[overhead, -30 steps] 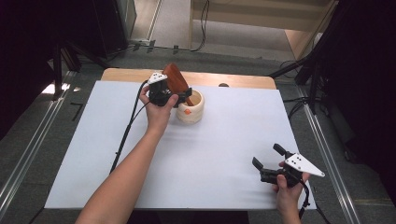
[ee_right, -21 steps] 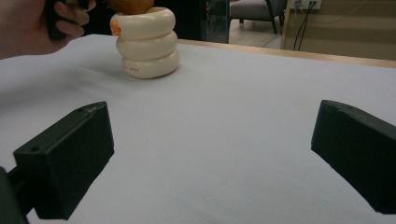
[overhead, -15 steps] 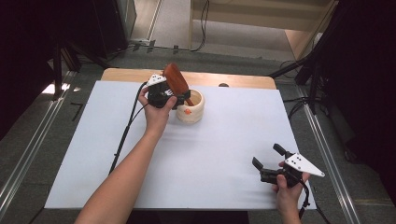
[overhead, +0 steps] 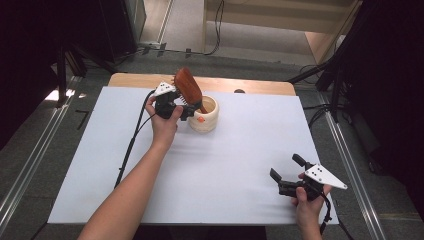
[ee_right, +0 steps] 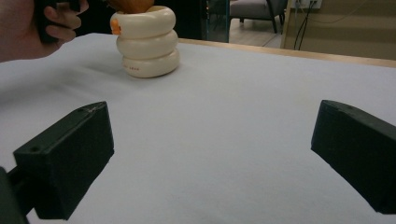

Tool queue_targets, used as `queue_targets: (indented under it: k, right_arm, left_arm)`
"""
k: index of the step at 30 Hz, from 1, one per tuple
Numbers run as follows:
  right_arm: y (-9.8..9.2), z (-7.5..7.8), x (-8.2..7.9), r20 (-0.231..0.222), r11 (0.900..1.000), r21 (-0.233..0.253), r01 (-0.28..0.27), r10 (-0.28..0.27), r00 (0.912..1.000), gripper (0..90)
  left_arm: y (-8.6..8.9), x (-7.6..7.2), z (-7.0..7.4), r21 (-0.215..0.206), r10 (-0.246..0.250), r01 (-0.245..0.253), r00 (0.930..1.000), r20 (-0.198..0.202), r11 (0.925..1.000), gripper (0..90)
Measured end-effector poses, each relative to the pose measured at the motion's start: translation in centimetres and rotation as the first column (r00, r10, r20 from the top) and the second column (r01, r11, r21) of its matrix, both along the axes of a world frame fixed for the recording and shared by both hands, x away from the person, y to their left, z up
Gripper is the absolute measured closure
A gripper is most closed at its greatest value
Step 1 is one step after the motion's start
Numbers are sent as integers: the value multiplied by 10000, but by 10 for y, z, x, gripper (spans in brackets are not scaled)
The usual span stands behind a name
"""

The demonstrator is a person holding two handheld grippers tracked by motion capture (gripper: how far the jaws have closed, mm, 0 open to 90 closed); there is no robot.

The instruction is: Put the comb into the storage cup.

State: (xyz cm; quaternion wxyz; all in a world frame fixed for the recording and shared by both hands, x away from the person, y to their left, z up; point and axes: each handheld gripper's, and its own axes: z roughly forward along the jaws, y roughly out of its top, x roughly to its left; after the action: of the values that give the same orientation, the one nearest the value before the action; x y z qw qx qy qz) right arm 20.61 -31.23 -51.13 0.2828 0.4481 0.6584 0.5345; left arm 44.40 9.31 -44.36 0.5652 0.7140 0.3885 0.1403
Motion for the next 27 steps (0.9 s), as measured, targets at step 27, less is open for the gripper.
queue_targets:
  k: [27]
  right_arm:
    - [1,0,0,-11,10000,-72,58,-58,10000,0]
  left_arm:
    - [25,-31,4,126,-84,77,9986,528,9999,0]
